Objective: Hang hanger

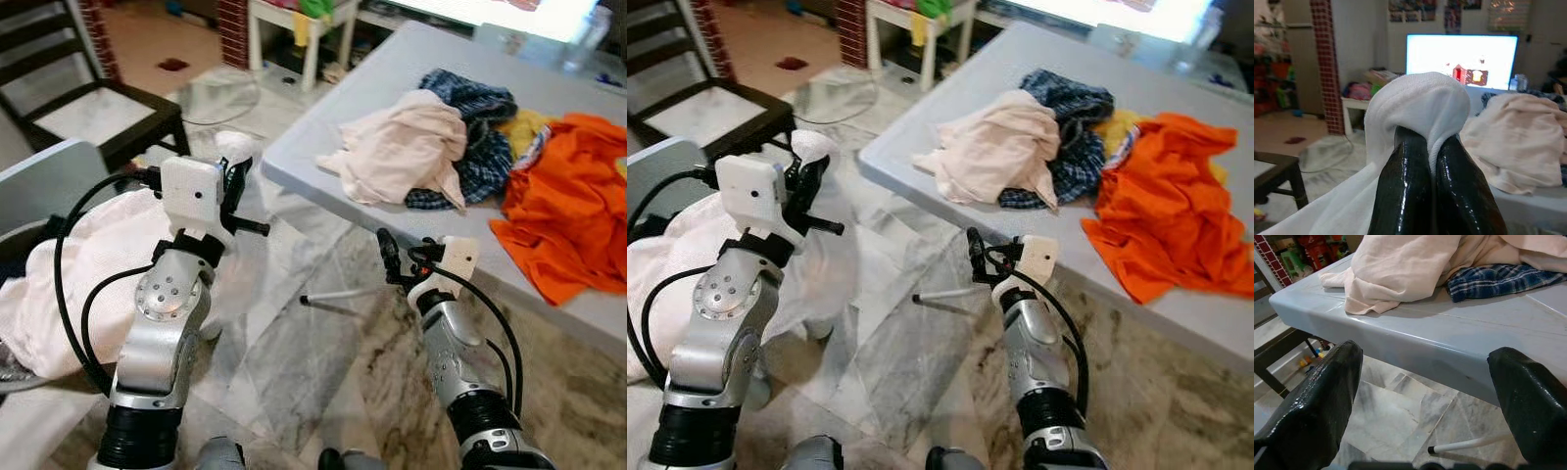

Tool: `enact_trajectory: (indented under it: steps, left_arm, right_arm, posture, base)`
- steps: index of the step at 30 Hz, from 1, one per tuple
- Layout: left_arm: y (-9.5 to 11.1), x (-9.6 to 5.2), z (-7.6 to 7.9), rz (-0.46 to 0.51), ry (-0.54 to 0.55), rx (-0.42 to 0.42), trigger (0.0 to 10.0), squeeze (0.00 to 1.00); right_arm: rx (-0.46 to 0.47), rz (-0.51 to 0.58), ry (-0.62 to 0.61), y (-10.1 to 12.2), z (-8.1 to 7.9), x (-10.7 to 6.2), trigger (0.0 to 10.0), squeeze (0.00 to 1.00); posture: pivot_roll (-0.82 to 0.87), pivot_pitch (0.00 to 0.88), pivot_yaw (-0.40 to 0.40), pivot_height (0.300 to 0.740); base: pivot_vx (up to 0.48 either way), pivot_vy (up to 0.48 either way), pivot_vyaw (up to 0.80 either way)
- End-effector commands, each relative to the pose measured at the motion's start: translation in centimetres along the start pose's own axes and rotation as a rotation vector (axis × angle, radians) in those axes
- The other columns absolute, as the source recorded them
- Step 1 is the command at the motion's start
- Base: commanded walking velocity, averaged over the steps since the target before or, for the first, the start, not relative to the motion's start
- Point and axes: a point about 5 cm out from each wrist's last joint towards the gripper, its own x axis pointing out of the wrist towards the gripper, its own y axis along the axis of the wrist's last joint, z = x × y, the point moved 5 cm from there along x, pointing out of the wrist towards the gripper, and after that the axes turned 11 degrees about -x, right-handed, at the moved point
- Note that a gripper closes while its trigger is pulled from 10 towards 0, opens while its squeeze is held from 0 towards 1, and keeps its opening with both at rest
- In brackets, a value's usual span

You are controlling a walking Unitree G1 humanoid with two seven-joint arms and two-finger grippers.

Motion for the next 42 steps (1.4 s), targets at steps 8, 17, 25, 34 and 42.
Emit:
enact_trajectory:
  steps: [8, 17, 25, 34, 42]
  left_arm:
    - [0.3, 0.5, 0.4, -0.008, -0.017, 0.001, 10.0, 0.0]
    - [0.3, 0.7, 0.6, -0.015, -0.021, -0.005, 10.0, 0.0]
    - [0.0, 0.6, 0.6, -0.025, -0.021, -0.01, 10.0, 0.0]
    - [-0.7, 0.5, 0.6, -0.043, -0.03, -0.041, 10.0, 0.0]
    - [-0.8, 0.9, 1.1, -0.043, -0.048, -0.048, 10.0, 0.0]
  right_arm:
    - [-0.004, -0.006, -0.008, -0.1, 0.2, 0.0, 10.0, 0.0]
    - [-0.002, -0.006, -0.024, 0.0, 0.5, 0.0, 10.0, 0.0]
    - [-0.006, -0.007, -0.026, 0.0, 0.6, 0.0, 10.0, 0.0]
    - [-0.004, -0.007, -0.037, -0.2, 0.7, -0.2, 10.0, 0.0]
    - [-0.004, -0.014, -0.053, -0.6, 1.0, -0.6, 10.0, 0.0]
  posture:
    - [0.24, 0.153, -0.098, 0.74]
    - [0.22, 0.151, -0.088, 0.74]
    - [0.22, 0.154, -0.09, 0.74]
    - [0.21, 0.154, -0.081, 0.74]
    - [0.2, 0.156, -0.072, 0.74]
  base:
    - [-0.136, 0.0, 0.0]
    - [-0.316, 0.0, 0.0]
    - [-0.339, 0.0, 0.0]
    - [-0.065, 0.0, 0.0]
    - [0.0, 0.0, 0.0]
